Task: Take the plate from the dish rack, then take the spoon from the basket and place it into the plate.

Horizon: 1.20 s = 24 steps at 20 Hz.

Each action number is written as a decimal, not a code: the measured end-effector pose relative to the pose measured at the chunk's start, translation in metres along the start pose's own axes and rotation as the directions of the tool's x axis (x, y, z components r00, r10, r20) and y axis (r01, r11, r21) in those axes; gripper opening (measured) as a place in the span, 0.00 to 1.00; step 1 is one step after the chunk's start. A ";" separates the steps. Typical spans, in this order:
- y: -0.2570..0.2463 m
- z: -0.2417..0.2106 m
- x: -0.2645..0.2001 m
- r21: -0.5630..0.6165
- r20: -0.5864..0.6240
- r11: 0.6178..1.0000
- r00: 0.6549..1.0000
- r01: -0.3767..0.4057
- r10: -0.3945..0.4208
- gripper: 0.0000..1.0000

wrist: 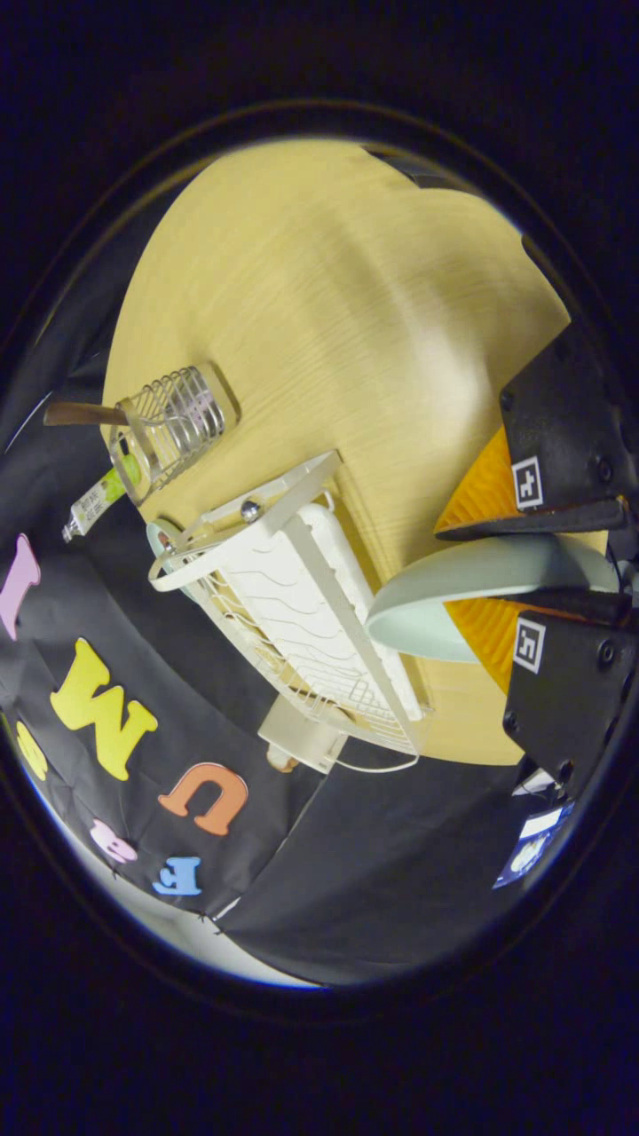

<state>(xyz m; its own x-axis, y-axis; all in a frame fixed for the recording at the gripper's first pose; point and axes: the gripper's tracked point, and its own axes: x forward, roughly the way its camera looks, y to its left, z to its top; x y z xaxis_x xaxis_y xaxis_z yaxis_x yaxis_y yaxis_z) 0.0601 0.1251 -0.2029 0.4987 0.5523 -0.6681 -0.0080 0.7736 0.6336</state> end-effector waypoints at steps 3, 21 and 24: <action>-0.010 -0.003 0.007 0.025 -0.023 1.000 1.000 0.008 -0.007 0.35; -0.049 0.081 -0.080 -0.306 0.503 0.882 0.847 0.359 -0.171 0.67; -0.052 0.112 -0.120 -0.332 0.686 0.810 0.714 0.482 -0.144 0.94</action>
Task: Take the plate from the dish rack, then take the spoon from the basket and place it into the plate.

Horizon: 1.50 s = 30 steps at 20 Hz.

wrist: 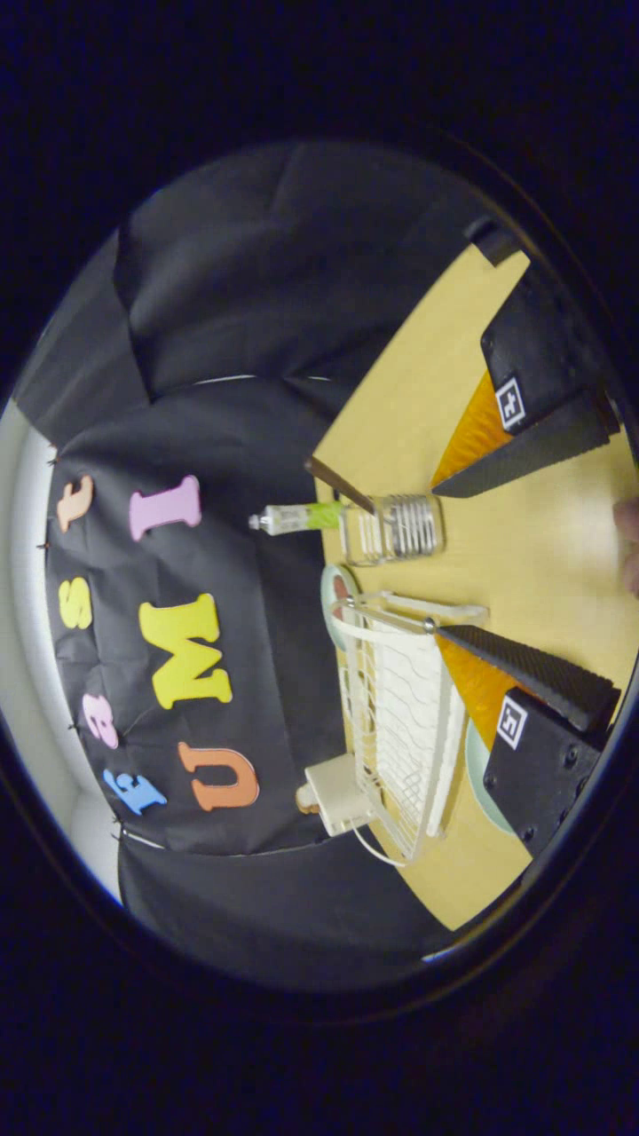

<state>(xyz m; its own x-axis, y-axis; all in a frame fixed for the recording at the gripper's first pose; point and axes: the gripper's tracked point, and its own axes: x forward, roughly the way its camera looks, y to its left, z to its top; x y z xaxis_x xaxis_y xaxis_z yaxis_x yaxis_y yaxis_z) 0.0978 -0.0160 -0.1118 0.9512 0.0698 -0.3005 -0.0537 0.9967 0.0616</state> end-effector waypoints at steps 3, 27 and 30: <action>-0.019 0.021 0.008 0.007 0.097 1.000 0.995 0.021 -0.022 1.00; -0.022 0.058 0.160 0.089 0.008 0.976 0.980 -0.201 0.201 0.27; -0.025 0.063 0.158 0.086 -0.004 0.978 0.982 -0.188 0.189 0.18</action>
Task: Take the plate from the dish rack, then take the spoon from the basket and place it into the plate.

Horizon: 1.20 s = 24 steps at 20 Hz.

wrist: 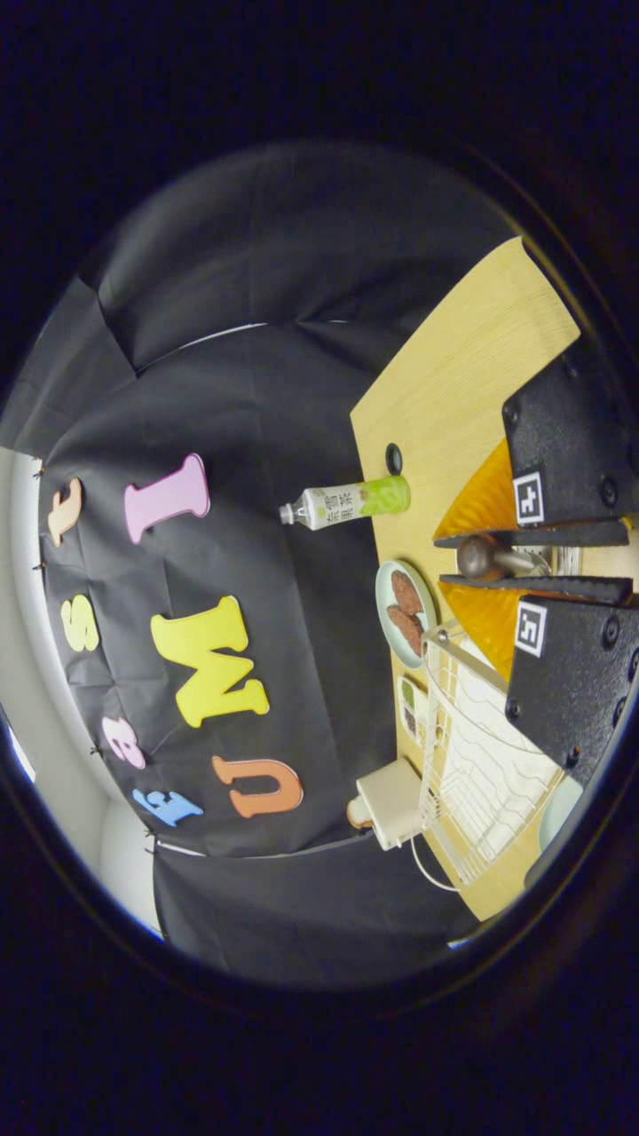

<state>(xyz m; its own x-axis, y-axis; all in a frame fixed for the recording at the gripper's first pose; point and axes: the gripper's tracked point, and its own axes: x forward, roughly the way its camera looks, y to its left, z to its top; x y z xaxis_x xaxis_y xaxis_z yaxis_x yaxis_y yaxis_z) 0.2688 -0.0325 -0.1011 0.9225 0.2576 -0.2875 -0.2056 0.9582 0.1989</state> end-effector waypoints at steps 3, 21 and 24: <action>0.006 0.015 -0.005 -0.019 0.004 1.000 1.000 0.014 -0.014 0.15; 0.159 0.060 -0.138 -0.083 0.065 0.976 0.976 -0.202 0.208 0.14; 0.185 0.020 -0.142 -0.073 -0.005 0.961 0.963 -0.268 0.269 0.14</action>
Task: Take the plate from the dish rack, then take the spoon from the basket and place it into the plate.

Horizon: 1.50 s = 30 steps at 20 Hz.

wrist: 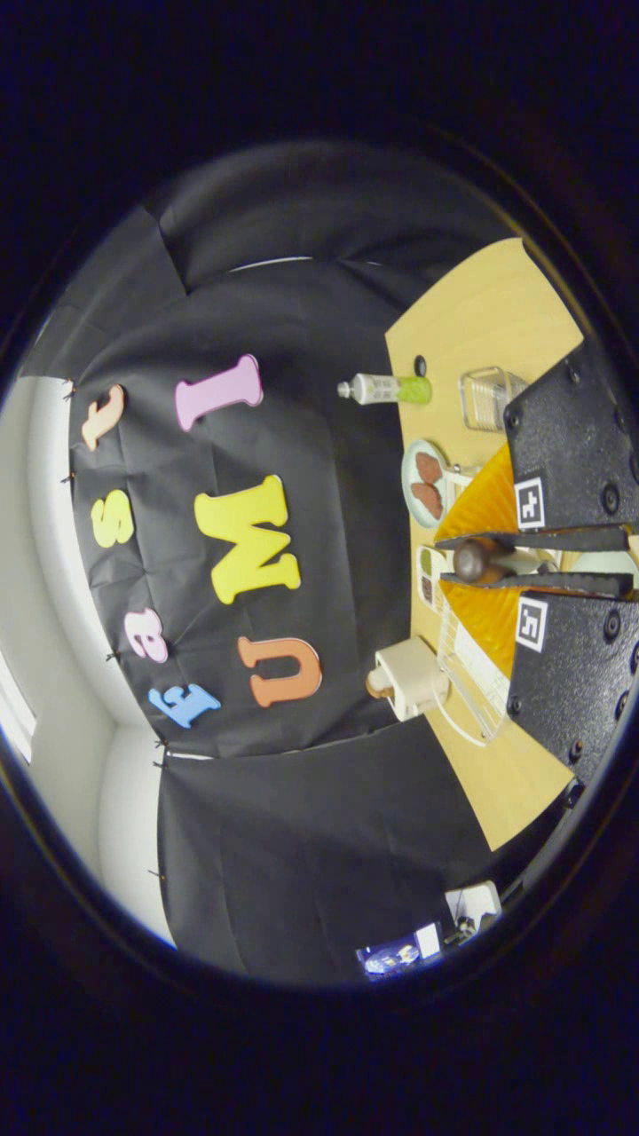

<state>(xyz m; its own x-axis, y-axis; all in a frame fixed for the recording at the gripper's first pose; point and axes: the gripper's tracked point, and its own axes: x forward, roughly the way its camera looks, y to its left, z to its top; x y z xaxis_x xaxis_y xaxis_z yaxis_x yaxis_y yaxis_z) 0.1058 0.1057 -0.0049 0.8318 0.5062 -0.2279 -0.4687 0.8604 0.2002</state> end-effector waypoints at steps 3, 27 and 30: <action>0.024 -0.042 0.006 0.019 -0.060 0.997 0.996 -0.068 0.069 0.14; 0.019 -0.106 0.034 0.032 -0.131 0.999 0.991 0.023 -0.019 0.38; 0.018 -0.094 0.029 0.000 -0.098 0.999 0.994 0.051 -0.050 0.46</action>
<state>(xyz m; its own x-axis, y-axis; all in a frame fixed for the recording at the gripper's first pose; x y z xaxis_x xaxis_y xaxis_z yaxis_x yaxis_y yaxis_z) 0.0935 0.1419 -0.0974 0.8211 0.4657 -0.3300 -0.4260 0.8848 0.1887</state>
